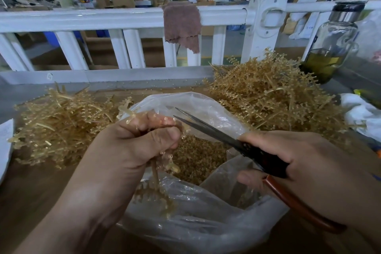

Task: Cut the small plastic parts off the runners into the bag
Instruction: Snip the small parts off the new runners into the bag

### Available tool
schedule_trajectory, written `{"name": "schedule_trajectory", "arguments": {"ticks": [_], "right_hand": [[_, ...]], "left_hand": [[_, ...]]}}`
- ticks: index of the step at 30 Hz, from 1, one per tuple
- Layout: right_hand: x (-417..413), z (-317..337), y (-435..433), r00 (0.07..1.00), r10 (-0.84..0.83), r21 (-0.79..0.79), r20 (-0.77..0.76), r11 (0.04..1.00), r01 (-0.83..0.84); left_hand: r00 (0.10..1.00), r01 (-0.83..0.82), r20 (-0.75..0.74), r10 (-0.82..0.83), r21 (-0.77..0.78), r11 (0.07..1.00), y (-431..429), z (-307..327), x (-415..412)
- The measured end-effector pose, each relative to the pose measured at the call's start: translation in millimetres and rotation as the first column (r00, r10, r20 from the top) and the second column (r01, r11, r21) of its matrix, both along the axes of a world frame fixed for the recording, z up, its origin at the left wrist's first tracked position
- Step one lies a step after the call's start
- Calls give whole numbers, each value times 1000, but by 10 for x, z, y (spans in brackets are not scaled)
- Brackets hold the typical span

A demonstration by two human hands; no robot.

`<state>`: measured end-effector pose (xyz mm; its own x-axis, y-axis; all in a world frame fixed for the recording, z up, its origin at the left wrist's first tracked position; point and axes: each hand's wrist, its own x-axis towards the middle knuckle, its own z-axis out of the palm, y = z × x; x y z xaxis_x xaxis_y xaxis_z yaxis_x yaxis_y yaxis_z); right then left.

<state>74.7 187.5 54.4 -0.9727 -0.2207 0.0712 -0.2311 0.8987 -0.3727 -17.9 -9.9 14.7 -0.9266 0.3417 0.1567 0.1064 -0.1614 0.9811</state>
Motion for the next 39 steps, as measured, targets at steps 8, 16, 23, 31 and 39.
{"name": "schedule_trajectory", "arguments": {"ticks": [8,16,23,31,39], "right_hand": [[10,-85,410,992,-72,-10,-106,997,72],[-20,-174,429,995,2,60,-102,998,4],[-21,-215,443,994,12,39,-111,999,-8],[-30,-248,439,987,29,10,-158,1000,-27],[-34,-253,447,983,39,12,-177,999,-37]], "left_hand": [[999,38,-26,-41,-105,994,-34,-14,3],[998,46,-45,-54,-166,985,-3,90,37],[997,56,-39,-62,-145,988,25,118,60],[998,66,-6,-68,-119,991,52,124,81],[999,51,-6,-52,-108,993,75,127,90]]}}
